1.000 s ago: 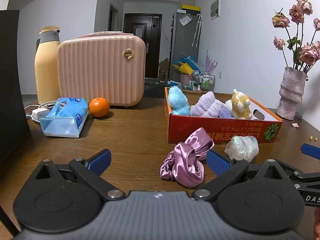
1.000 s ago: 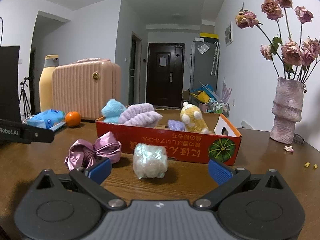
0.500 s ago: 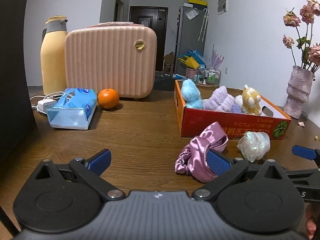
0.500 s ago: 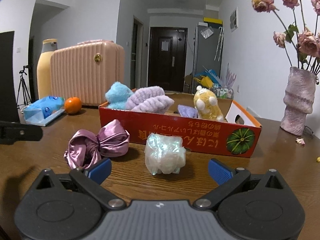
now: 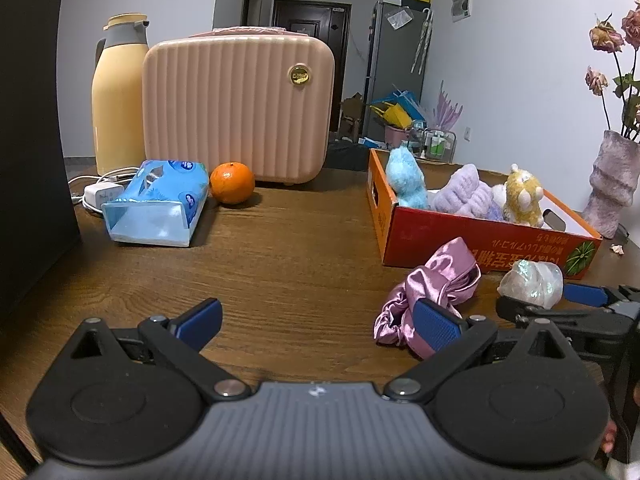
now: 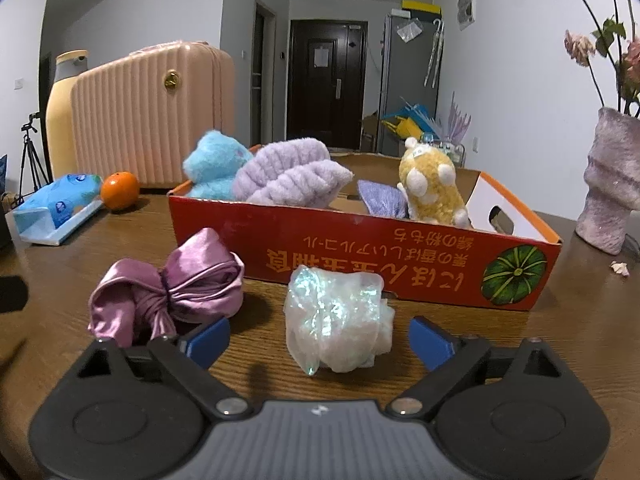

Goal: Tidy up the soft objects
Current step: 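Grasp the clear wrapped roll with the right tool while the left tool grasps the pink scrunchie, then lift and carry the scrunchie and wrapped roll with both tools over the box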

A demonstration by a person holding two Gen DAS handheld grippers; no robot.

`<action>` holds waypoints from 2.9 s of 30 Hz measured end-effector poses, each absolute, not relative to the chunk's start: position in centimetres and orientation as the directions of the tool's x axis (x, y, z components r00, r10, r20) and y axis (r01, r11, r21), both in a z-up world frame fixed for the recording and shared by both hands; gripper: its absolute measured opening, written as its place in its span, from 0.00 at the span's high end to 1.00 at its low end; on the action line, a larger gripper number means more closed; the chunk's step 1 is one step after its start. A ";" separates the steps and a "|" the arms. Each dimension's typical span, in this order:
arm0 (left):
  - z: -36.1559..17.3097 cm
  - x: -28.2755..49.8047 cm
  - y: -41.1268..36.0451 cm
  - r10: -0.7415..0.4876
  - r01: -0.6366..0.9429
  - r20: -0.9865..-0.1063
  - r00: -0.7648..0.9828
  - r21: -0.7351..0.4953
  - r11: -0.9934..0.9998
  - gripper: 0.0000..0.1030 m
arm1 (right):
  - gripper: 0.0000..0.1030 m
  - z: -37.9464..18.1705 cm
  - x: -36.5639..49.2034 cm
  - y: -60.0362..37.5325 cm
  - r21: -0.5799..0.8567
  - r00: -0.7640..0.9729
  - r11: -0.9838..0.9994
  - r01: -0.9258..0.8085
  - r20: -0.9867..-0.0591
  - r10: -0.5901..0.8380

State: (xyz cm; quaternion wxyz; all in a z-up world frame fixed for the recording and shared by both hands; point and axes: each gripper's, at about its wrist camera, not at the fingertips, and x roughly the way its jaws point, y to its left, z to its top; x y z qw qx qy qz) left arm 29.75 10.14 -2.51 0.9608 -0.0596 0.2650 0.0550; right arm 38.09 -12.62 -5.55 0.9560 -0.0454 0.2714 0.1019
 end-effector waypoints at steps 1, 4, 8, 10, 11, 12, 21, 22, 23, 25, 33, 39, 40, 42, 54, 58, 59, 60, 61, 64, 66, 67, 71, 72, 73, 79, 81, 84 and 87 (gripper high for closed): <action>-2.5 29.8 10.1 0.075 -0.138 -0.518 0.852 -0.085 0.987 0.00 | 0.13 -5.6 38.4 -12.7 -0.024 0.829 0.975 -0.219 -0.531 0.174; -2.7 30.0 10.2 0.078 -0.143 -0.524 0.848 -0.084 0.986 0.00 | 0.19 -5.8 39.3 -12.9 -0.006 0.818 0.975 -0.223 -0.545 0.184; -3.0 30.2 10.2 0.083 -0.146 -0.531 0.843 -0.078 0.986 0.00 | 0.50 -6.0 40.3 -13.2 0.017 0.798 0.972 -0.233 -0.568 0.201; -3.1 30.4 10.1 0.080 -0.144 -0.535 0.841 -0.078 0.987 0.00 | 0.54 -6.1 40.5 -13.5 0.036 0.792 0.970 -0.239 -0.571 0.216; -3.2 30.5 10.0 0.079 -0.142 -0.536 0.840 -0.077 0.987 0.00 | 0.55 -6.1 40.5 -13.5 0.041 0.793 0.969 -0.243 -0.567 0.223; -3.2 30.6 9.9 0.078 -0.139 -0.537 0.840 -0.075 0.987 0.00 | 0.55 -6.0 40.4 -13.6 0.043 0.795 0.968 -0.246 -0.563 0.227; -3.2 32.2 8.5 0.049 -0.113 -0.531 0.846 -0.089 0.990 0.00 | 0.55 -5.3 39.6 -13.9 0.041 0.819 0.966 -0.256 -0.521 0.239; -3.2 32.4 8.3 0.042 -0.110 -0.531 0.846 -0.097 0.989 0.00 | 0.55 -5.2 39.5 -13.9 0.043 0.821 0.966 -0.256 -0.517 0.241; -3.2 32.7 8.1 0.035 -0.106 -0.533 0.846 -0.104 0.989 0.00 | 0.55 -5.2 39.5 -14.0 0.045 0.824 0.966 -0.256 -0.512 0.242; -3.2 33.2 7.6 0.025 -0.098 -0.534 0.845 -0.110 0.989 0.00 | 0.55 -5.1 39.4 -14.1 0.045 0.827 0.966 -0.254 -0.507 0.241; -4.1 35.8 5.2 -0.008 -0.053 -0.579 0.815 -0.088 0.995 0.00 | 0.55 -4.9 39.3 -15.2 0.049 0.837 0.969 -0.244 -0.494 0.236; -5.0 37.9 4.2 -0.012 -0.052 -0.620 0.784 -0.085 0.995 0.00 | 0.55 -4.9 39.4 -16.1 0.053 0.842 0.973 -0.227 -0.491 0.223; -5.1 38.1 4.0 -0.010 -0.054 -0.626 0.780 -0.083 0.995 0.00 | 0.55 -4.9 39.5 -16.2 0.054 0.843 0.973 -0.224 -0.491 0.221; -5.4 38.6 3.6 -0.007 -0.049 -0.634 0.773 -0.071 0.996 0.00 | 0.55 -4.9 39.5 -16.5 0.055 0.843 0.974 -0.219 -0.492 0.218; -6.1 40.0 1.8 -0.004 -0.008 -0.635 0.773 -0.016 1.000 0.02 | 0.55 -4.9 39.6 -17.3 0.058 0.845 0.977 -0.207 -0.492 0.209; -6.1 40.0 1.8 -0.031 0.012 -0.632 0.774 -0.034 0.999 0.14 | 0.55 -5.0 39.7 -17.2 0.056 0.846 0.976 -0.210 -0.490 0.210; -6.2 40.0 1.8 -0.030 0.012 -0.635 0.772 -0.032 0.999 0.20 | 0.55 -4.9 39.6 -17.2 0.058 0.847 0.976 -0.210 -0.488 0.211; -6.2 40.0 1.8 -0.026 0.012 -0.637 0.770 -0.026 1.000 0.26 | 0.55 -4.9 39.5 -17.2 0.059 0.848 0.976 -0.212 -0.485 0.213; -6.2 40.0 1.8 -0.028 0.015 -0.639 0.768 -0.025 1.000 0.30 | 0.55 -4.9 39.5 -17.2 0.059 0.849 0.975 -0.213 -0.483 0.215; -6.1 39.8 1.8 -0.043 0.030 -0.637 0.770 -0.032 0.999 0.46 | 0.54 -4.9 39.4 -17.1 0.056 0.850 0.975 -0.217 -0.480 0.217; -6.0 39.7 1.8 -0.045 0.035 -0.632 0.773 -0.028 0.999 0.54 | 0.55 -4.8 39.3 -17.2 0.056 0.851 0.974 -0.219 -0.478 0.219; -6.0 39.6 1.7 -0.045 0.036 -0.630 0.775 -0.027 0.999 0.55 | 0.55 -4.8 39.2 -17.2 0.056 0.851 0.974 -0.220 -0.476 0.220; -5.8 39.4 2.0 -0.054 0.033 -0.619 0.784 -0.045 0.998 0.59 | 0.55 -4.7 39.0 -17.3 0.058 0.855 0.973 -0.223 -0.468 0.223; -5.6 39.3 2.2 -0.057 0.032 -0.612 0.788 -0.051 0.998 0.60 | 0.55 -4.7 39.0 -17.3 0.058 0.856 0.973 -0.223 -0.465 0.224; -5.5 39.1 2.3 -0.058 0.031 -0.606 0.793 -0.055 0.998 0.60 | 0.55 -4.6 38.9 -17.3 0.060 0.858 0.973 -0.224 -0.461 0.226; -4.3 38.2 2.6 -0.062 0.027 -0.558 0.827 -0.070 0.997 0.61 | 0.55 -4.1 38.5 -17.5 0.073 0.869 0.969 -0.238 -0.430 0.245; -3.7 37.9 2.7 -0.068 0.030 -0.538 0.840 -0.079 0.996 0.62 | 0.55 -3.8 38.4 -17.6 0.081 0.873 0.967 -0.242 -0.416 0.253; -2.9 37.4 2.7 -0.078 0.039 -0.508 0.858 -0.087 0.995 0.63 | 0.55 -3.4 38.2 -17.7 0.089 0.879 0.965 -0.245 -0.400 0.260; -2.1 37.0 2.6 -0.089 0.049 -0.483 0.871 -0.096 0.994 0.67 | 0.54 -3.0 38.0 -17.9 0.099 0.885 0.963 -0.252 -0.378 0.271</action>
